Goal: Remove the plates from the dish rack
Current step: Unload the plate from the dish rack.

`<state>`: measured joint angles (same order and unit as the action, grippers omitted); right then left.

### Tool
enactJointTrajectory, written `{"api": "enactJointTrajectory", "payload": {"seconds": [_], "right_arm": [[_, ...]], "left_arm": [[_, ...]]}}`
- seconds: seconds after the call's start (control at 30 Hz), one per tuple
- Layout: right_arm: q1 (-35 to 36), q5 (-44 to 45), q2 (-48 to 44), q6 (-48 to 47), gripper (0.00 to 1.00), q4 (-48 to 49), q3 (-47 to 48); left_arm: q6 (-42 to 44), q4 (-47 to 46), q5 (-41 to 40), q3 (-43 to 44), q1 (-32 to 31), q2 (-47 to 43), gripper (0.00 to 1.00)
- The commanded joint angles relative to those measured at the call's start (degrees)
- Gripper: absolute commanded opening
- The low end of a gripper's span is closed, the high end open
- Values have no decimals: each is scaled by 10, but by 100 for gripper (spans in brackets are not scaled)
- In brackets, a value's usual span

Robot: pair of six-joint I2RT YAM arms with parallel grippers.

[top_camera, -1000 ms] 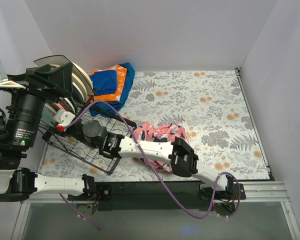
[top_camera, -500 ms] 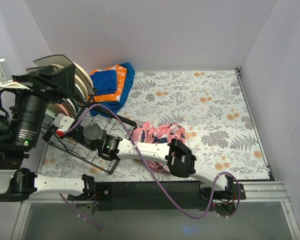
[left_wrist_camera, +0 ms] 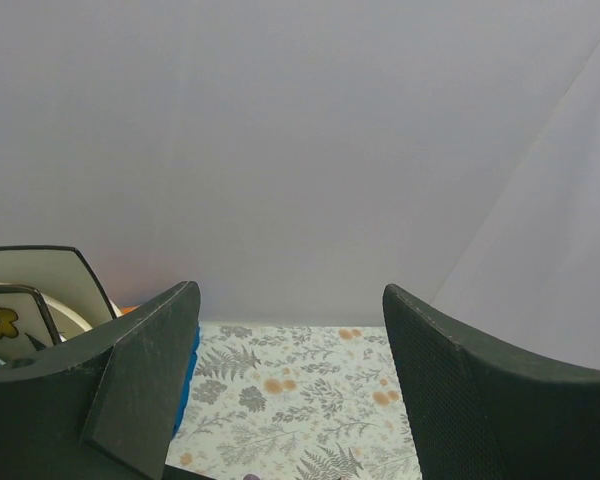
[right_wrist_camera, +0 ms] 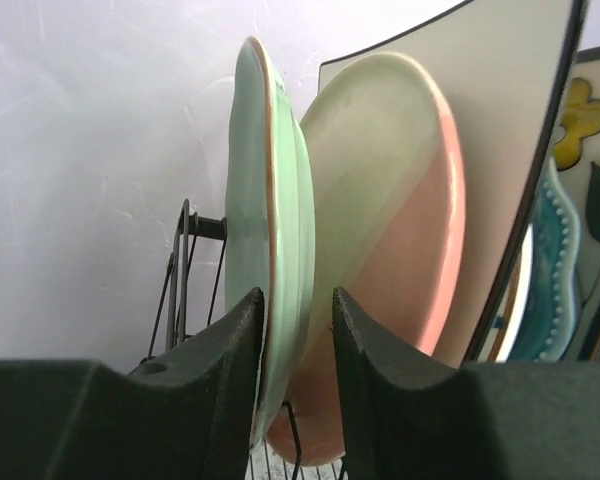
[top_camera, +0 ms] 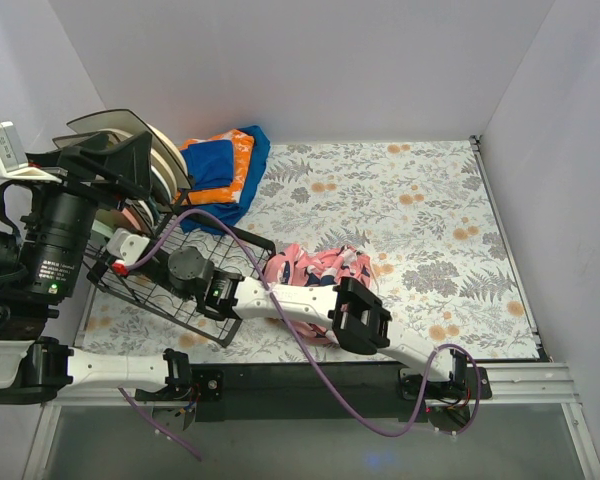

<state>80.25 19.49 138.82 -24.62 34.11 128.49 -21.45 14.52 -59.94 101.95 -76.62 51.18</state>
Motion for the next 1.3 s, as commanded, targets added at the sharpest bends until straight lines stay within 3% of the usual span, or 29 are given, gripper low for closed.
{"api": "enactJointTrajectory", "payload": {"seconds": [0.0,0.2,0.5,0.57,0.67,0.7,1.0,1.27], "right_arm": [[-4,-1,17,-13,42,30,29],[-10,1,30,-12,43,30,41],[-16,-32,28,-14,29,37,42],[-17,-38,29,-14,25,39,44],[-18,-42,35,-17,10,41,49],[-18,-41,35,-21,2,41,49],[-17,-59,16,-53,1,71,34],[-3,-63,19,-162,1,98,40]], "left_arm": [[1,-1,9,-3,0,-4,72],[1,-7,8,-17,0,-12,72],[17,-26,7,-33,0,-18,72],[20,-30,5,-37,0,-20,72],[24,-39,6,-43,0,-23,72],[26,-42,7,-47,0,-24,72],[36,-47,4,-43,0,-24,72],[41,-56,4,-44,0,-33,72]]}}
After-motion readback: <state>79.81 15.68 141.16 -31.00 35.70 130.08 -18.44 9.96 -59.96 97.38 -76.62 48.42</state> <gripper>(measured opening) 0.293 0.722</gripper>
